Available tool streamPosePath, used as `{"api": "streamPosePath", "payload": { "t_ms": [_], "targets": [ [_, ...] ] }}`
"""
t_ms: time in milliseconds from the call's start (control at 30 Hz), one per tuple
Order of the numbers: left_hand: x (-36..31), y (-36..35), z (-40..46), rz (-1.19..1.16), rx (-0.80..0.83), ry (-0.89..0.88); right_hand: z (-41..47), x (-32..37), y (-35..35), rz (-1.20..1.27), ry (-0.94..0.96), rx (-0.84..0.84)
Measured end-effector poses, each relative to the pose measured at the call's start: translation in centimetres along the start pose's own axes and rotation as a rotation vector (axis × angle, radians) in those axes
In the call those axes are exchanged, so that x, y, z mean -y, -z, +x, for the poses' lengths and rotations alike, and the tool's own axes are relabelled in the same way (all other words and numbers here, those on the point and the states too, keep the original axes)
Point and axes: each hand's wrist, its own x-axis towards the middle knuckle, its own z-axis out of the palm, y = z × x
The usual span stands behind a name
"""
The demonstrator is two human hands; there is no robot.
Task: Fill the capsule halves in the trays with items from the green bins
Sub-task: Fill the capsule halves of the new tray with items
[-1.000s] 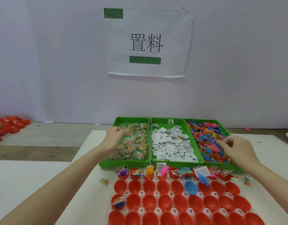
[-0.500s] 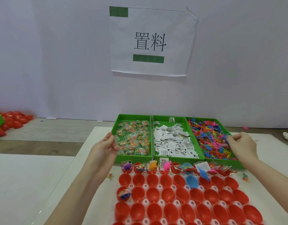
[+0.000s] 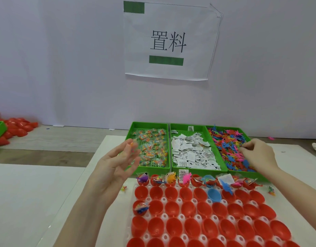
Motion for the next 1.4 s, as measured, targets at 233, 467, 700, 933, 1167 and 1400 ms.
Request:
{"api": "streamPosePath", "payload": {
  "t_ms": [233,467,700,933,1167,1400],
  "targets": [
    [-0.6,-0.7,-1.4,0.411,0.023,-0.109,-1.6,4.7,-2.3,-0.081,0.246,0.348],
    [-0.9,-1.3,-2.0,0.425,0.099,-0.134,-2.1,6.4,-4.1,-0.524,0.265,0.658],
    [-0.8,-1.2,-1.8,0.462,0.083,-0.152,-2.0,5.9,-4.1,-0.497,0.263,0.464],
    [-0.8,-1.1,-1.8,0.494,0.096,-0.164,-1.6,6.5,-4.9,-0.501,0.209,0.518],
    [-0.5,-1.1,-1.6,0.519,0.102,-0.162,-1.6,7.8,-5.8,-0.247,-0.025,0.419],
    [-0.5,-0.8,-1.5,0.503,0.095,-0.157,-1.2,8.1,-5.5,-0.040,-0.164,0.344]
  ]
}}
